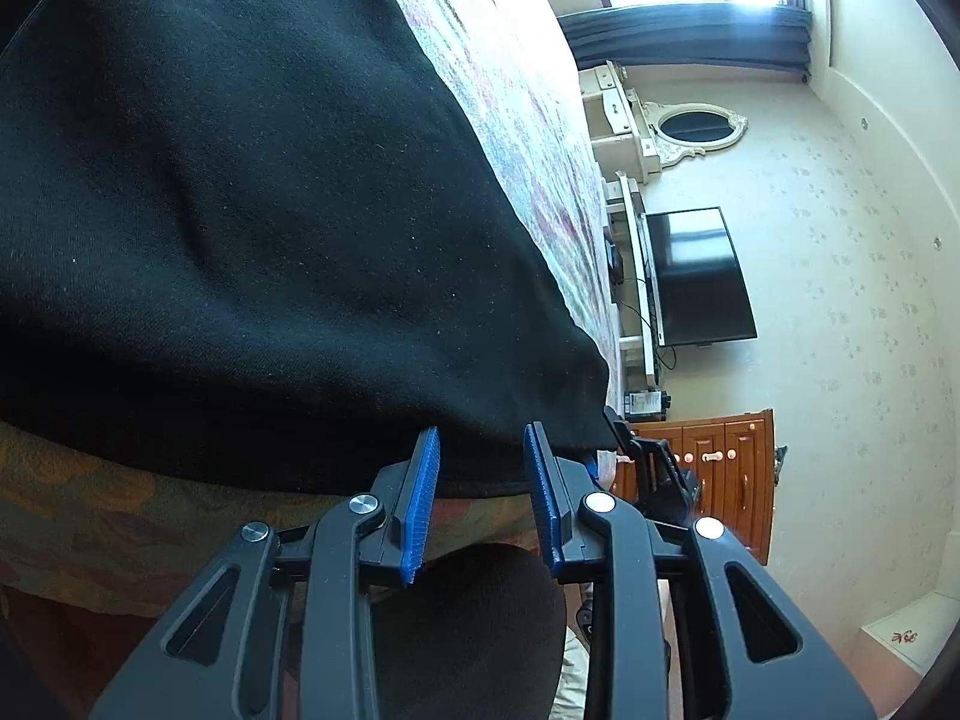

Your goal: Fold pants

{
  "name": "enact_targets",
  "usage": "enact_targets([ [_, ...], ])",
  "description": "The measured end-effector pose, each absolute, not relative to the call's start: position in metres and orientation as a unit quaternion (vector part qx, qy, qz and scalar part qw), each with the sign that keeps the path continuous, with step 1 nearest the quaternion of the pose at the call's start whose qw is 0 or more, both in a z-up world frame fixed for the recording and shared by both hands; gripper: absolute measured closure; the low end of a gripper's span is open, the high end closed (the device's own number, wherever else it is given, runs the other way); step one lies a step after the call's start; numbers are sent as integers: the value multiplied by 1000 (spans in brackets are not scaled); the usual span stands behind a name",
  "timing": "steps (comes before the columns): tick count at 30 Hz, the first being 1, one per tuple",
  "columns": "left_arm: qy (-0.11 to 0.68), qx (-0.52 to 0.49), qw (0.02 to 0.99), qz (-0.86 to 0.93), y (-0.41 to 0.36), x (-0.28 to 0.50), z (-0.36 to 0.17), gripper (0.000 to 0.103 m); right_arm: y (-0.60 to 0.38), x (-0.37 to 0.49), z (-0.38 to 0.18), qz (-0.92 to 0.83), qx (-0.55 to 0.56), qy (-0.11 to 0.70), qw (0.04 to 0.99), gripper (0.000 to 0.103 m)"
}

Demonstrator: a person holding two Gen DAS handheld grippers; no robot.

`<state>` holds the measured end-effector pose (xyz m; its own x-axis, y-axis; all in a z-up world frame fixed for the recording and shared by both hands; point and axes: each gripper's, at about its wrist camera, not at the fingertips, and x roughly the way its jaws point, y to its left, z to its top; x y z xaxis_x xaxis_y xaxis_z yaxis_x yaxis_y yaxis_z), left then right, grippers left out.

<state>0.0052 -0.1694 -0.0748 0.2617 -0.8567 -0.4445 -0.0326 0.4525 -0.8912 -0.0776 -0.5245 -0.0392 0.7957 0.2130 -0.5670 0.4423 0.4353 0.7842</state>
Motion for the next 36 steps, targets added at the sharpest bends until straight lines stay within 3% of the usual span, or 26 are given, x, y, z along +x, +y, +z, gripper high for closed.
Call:
enact_targets([
  [2,525,-434,669,-296,-172,2,-75,70,-526,-76,-36,-79,521,314,790,78],
  [4,523,-440,671,-289,-169,-2,-72,63,-532,-77,-39,-81,528,310,786,87],
  [7,513,-442,682,-276,-165,-9,-67,60,-535,-79,-46,-85,539,309,779,87],
  [12,502,-459,688,-252,-158,1,-71,59,-535,-86,-51,-71,565,288,770,73],
  [14,496,-478,681,-248,-162,4,-75,47,-533,-86,-50,-64,570,282,769,59],
  [16,487,-500,673,-245,-164,2,-75,33,-532,-88,-47,-63,572,280,768,51],
  [19,486,-505,671,-240,-168,-4,-68,23,-530,-85,-45,-60,574,280,767,48],
  [33,497,-516,661,-221,-174,1,-66,24,-539,-96,-55,-56,585,271,762,48],
  [35,506,-516,658,-213,-174,3,-72,37,-541,-97,-56,-54,587,271,761,48],
  [36,512,-514,655,-209,-174,4,-75,51,-542,-100,-55,-53,589,270,760,48],
])
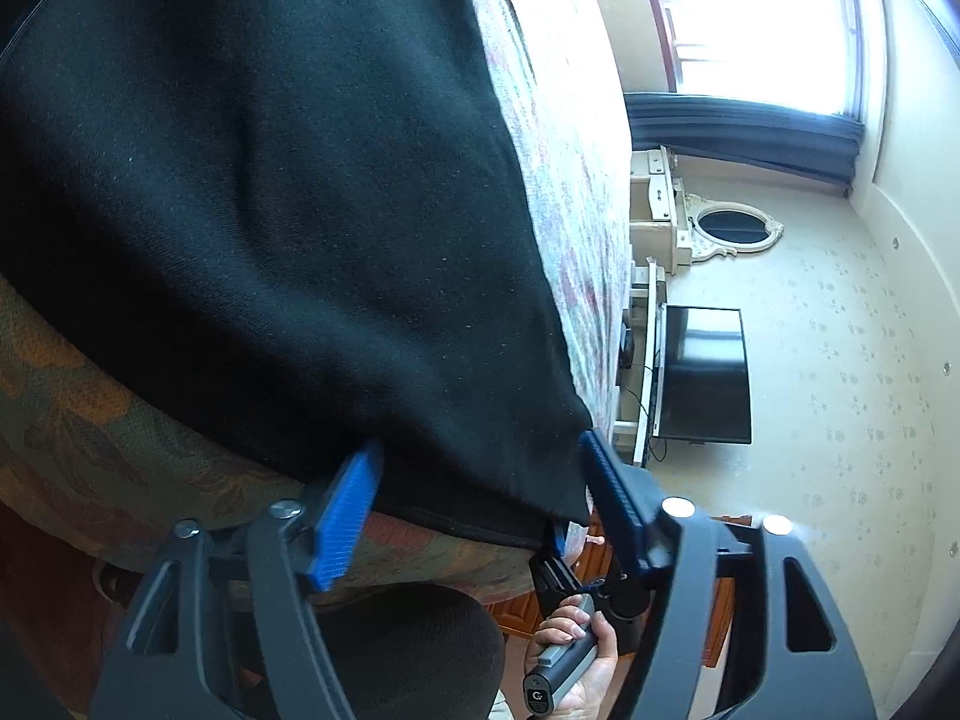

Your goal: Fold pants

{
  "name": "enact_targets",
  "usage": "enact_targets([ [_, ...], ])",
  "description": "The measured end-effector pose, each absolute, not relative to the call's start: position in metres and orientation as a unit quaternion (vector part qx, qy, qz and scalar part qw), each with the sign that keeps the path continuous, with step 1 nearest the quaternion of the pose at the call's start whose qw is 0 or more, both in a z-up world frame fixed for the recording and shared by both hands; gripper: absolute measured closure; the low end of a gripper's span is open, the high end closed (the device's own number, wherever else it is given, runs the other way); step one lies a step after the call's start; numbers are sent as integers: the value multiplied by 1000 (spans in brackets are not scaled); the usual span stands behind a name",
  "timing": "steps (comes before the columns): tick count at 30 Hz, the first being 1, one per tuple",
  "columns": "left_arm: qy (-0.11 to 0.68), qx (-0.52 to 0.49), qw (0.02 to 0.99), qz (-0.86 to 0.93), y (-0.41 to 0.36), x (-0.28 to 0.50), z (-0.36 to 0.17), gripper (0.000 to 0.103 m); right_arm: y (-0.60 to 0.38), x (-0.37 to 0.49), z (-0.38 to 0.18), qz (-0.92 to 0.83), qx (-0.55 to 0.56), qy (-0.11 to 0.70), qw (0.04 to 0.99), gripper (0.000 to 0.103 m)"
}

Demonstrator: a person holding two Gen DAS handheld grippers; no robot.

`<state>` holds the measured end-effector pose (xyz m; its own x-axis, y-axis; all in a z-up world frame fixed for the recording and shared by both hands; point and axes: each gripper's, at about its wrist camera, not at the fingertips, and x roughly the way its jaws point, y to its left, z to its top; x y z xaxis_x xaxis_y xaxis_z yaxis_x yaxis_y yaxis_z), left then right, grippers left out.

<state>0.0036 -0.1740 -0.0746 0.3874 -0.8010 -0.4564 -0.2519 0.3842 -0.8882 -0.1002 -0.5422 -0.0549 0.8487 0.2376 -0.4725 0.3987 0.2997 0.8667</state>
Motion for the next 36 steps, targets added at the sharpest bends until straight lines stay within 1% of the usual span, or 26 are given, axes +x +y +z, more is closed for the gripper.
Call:
enact_targets([
  [1,520,-513,651,-208,-174,4,-78,69,-544,-100,-55,-53,589,270,760,49],
  [3,533,-516,639,-200,-172,7,-87,88,-547,-103,-55,-62,585,269,762,55],
  [4,535,-525,632,-198,-172,7,-92,92,-549,-104,-56,-67,583,270,763,61],
  [6,532,-537,624,-199,-169,8,-98,94,-550,-105,-58,-71,579,277,763,71],
  [8,528,-537,624,-207,-170,10,-100,94,-553,-106,-64,-78,577,281,763,89],
  [10,524,-540,623,-214,-169,11,-101,95,-554,-108,-68,-78,578,280,763,96],
  [13,522,-528,632,-222,-169,10,-98,96,-555,-113,-65,-74,573,272,770,97],
  [20,505,-491,664,-253,-169,2,-68,96,-556,-139,-40,-58,552,258,791,97],
  [24,519,-479,661,-254,-169,-4,-73,96,-557,-155,-54,-68,552,276,784,97],
  [27,534,-472,658,-244,-169,-8,-83,96,-560,-164,-71,-71,580,279,762,97],
  [31,532,-470,660,-245,-170,-8,-82,96,-560,-167,-71,-70,570,285,768,97],
  [34,534,-461,664,-248,-171,-6,-82,96,-560,-170,-73,-65,583,284,758,97],
  [36,536,-451,666,-256,-175,-8,-78,96,-561,-175,-72,-59,590,283,754,94],
])
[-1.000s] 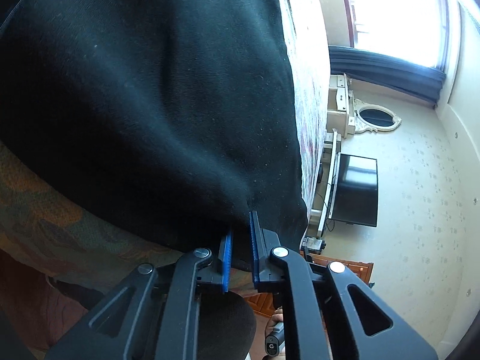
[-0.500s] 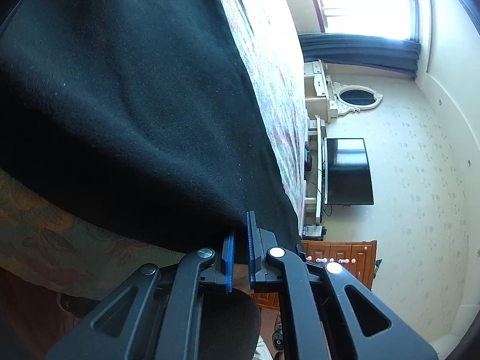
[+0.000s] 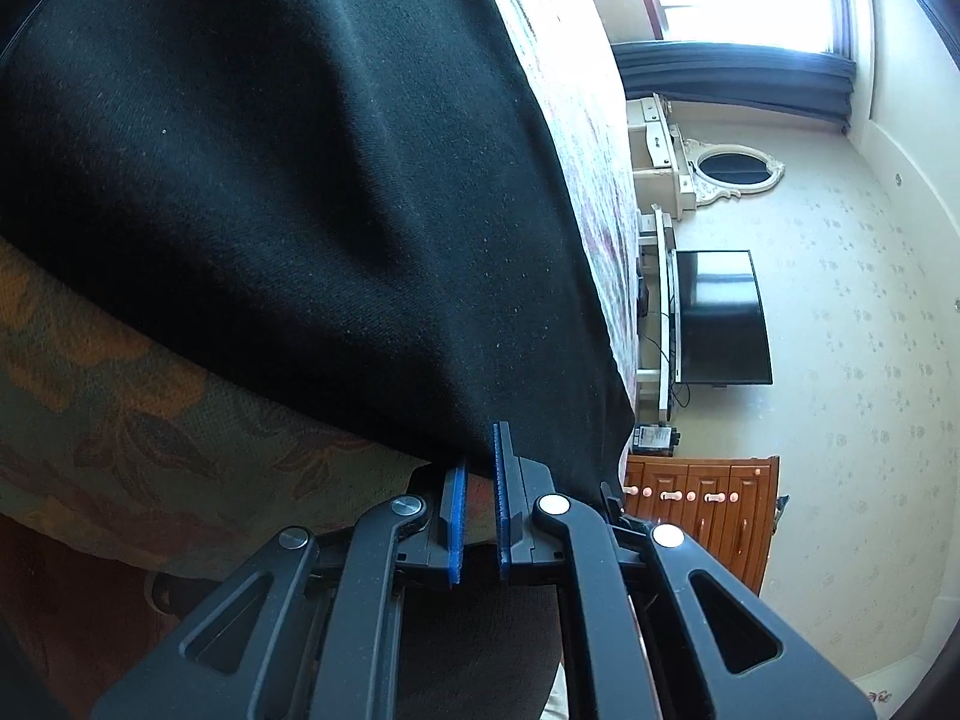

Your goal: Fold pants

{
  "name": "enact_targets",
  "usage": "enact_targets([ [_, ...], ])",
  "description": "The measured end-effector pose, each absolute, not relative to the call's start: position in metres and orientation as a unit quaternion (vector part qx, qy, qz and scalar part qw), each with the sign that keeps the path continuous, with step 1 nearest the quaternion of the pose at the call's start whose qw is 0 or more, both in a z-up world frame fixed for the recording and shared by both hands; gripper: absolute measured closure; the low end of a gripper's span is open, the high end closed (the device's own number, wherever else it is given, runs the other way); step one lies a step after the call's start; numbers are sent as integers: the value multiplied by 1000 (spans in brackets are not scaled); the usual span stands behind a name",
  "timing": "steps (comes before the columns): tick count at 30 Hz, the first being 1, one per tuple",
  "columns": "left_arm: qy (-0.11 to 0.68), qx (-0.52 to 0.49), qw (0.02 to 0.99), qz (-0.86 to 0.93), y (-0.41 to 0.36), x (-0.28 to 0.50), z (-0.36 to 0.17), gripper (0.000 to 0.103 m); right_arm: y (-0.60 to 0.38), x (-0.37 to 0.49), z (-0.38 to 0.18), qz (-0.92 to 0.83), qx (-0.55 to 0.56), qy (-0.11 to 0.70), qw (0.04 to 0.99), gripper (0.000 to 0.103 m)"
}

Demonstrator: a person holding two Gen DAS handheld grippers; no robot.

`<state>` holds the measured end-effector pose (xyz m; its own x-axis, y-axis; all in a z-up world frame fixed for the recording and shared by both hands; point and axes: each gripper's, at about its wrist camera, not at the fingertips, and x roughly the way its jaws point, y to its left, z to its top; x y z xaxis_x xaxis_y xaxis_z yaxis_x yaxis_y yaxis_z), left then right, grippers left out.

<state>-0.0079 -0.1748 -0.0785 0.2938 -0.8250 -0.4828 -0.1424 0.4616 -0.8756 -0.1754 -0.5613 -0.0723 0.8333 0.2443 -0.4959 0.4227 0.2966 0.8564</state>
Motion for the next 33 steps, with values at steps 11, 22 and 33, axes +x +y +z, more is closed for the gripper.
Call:
enact_targets([
  [11,429,-176,815,-346,-178,-13,8,18,-640,-201,-30,-62,548,233,801,33],
  [22,358,-28,917,-173,-77,56,31,17,-661,-120,-60,53,498,367,784,28],
  [33,396,-256,876,-104,91,79,-21,17,-651,-124,-72,77,503,415,754,82],
])
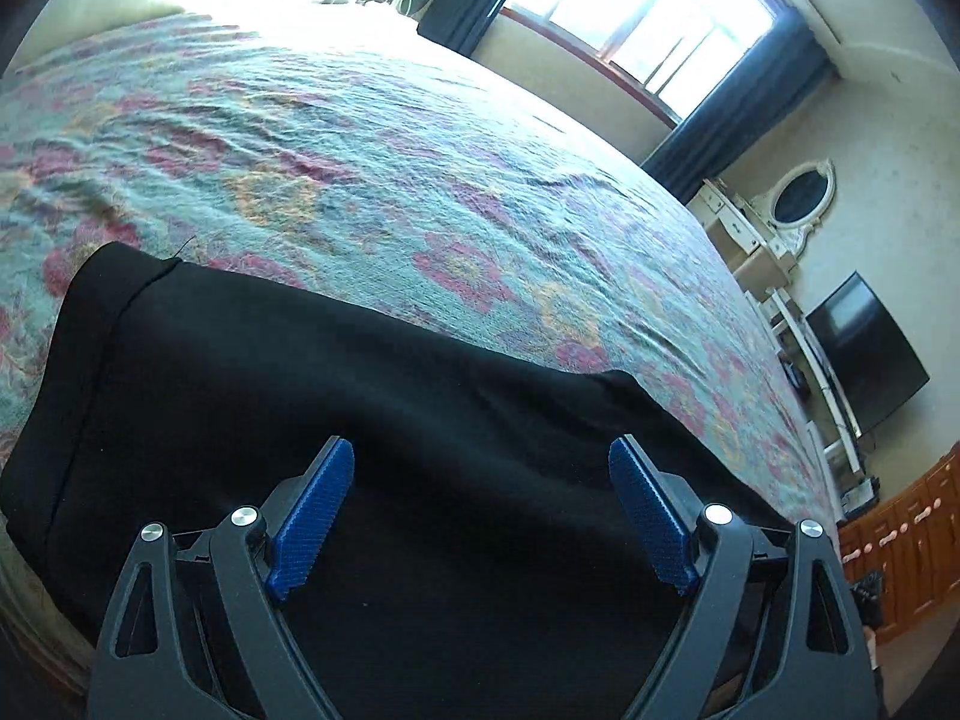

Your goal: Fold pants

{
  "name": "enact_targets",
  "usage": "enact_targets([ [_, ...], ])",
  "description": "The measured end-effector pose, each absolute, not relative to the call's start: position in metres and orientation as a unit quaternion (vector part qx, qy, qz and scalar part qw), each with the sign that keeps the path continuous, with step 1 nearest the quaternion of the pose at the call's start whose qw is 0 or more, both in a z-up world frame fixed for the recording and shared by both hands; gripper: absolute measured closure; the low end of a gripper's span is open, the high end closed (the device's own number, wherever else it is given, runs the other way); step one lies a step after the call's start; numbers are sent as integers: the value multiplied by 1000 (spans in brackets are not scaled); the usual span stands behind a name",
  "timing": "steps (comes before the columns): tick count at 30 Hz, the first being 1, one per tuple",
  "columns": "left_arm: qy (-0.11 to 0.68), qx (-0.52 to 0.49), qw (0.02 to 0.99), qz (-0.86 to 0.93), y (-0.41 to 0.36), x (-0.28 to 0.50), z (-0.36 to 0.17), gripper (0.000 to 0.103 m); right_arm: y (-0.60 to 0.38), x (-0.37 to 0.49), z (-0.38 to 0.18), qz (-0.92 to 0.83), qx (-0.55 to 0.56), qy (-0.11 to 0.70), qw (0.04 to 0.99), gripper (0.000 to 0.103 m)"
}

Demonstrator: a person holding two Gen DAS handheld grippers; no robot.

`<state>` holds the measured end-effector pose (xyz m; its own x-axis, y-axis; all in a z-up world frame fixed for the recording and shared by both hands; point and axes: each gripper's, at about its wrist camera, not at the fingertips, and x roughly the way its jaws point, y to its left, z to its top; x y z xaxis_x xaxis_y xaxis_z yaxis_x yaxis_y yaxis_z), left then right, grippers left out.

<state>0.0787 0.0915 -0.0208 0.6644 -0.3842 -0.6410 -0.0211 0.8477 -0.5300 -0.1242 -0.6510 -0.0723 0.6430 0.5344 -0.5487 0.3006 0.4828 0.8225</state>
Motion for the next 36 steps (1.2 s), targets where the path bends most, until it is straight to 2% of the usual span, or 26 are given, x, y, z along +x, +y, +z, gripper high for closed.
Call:
enact_targets([
  [3,397,-283,865,-122,104,77,-25,17,-647,-125,-58,64,488,411,767,84],
  [6,405,-264,866,-129,100,78,-26,17,-646,-124,-40,51,478,406,777,85],
  [15,435,-93,881,-162,66,79,-34,15,-633,-107,9,24,478,387,788,87],
  [23,426,-168,870,-185,89,78,-33,15,-599,-96,71,52,450,361,815,87],
  [36,410,-188,870,-197,95,78,-38,15,-476,-49,164,131,364,339,857,87],
])
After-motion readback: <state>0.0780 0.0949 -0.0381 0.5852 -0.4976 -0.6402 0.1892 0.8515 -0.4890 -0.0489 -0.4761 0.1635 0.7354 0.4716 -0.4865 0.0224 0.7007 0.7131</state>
